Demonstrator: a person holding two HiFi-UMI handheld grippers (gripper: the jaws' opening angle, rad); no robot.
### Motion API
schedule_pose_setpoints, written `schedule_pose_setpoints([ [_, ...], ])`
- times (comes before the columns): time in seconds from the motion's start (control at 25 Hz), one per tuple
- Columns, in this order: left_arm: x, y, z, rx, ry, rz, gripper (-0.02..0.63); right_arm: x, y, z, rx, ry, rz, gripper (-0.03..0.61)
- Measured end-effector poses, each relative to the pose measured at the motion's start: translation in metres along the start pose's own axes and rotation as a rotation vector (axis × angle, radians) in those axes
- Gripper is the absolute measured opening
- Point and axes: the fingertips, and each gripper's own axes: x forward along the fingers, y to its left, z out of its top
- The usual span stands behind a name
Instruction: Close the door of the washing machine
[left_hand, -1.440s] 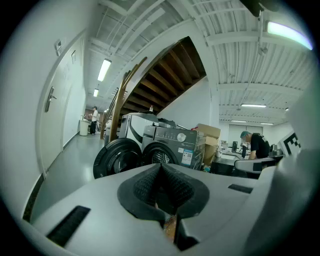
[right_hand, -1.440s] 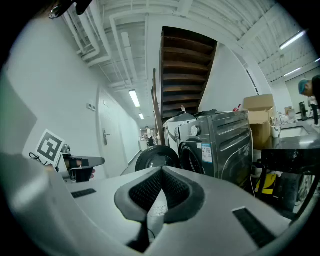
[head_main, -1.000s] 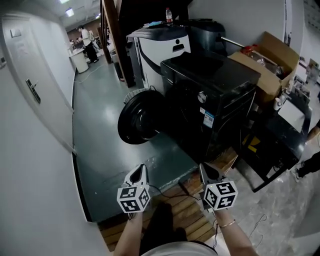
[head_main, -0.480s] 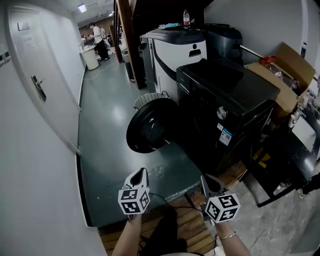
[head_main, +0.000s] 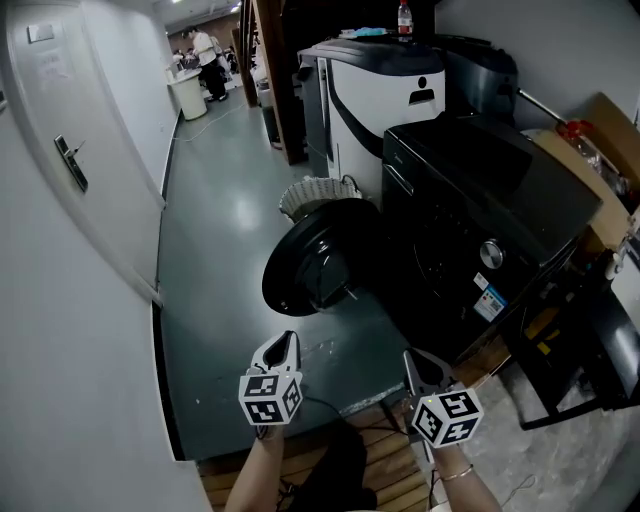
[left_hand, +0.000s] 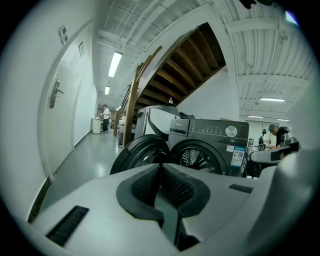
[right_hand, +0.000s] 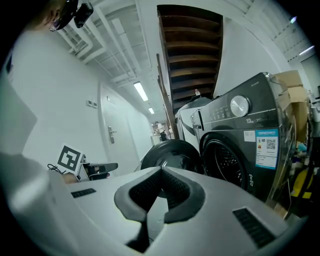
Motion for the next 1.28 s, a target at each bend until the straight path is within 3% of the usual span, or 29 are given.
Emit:
schedule_pose_setpoints([
  [0.32,0.079,0.057,0.007,0.007,0.015,0.025,0.035,0.081,-0.019,-0.004,0.021,0.046,-0.005,0.006],
  [0.64,0.146,0.115,0.008,-0.028,0.046,0.063,0.148,0.133,-0.036,-0.013,0.059,0.095,-0.007,0.006],
  [0.84,0.183,0.156,0.005,0.02,0.091,0.101,0.202,0.158,-0.041,-0.017,0.062,0.13,-0.006,0.006],
  [1.28,0.238,0.204,-0.015,0.051,0.209,0.09,0.218,0.183,-0.052,-0.028,0.085,0.18,-0.026,0.006],
])
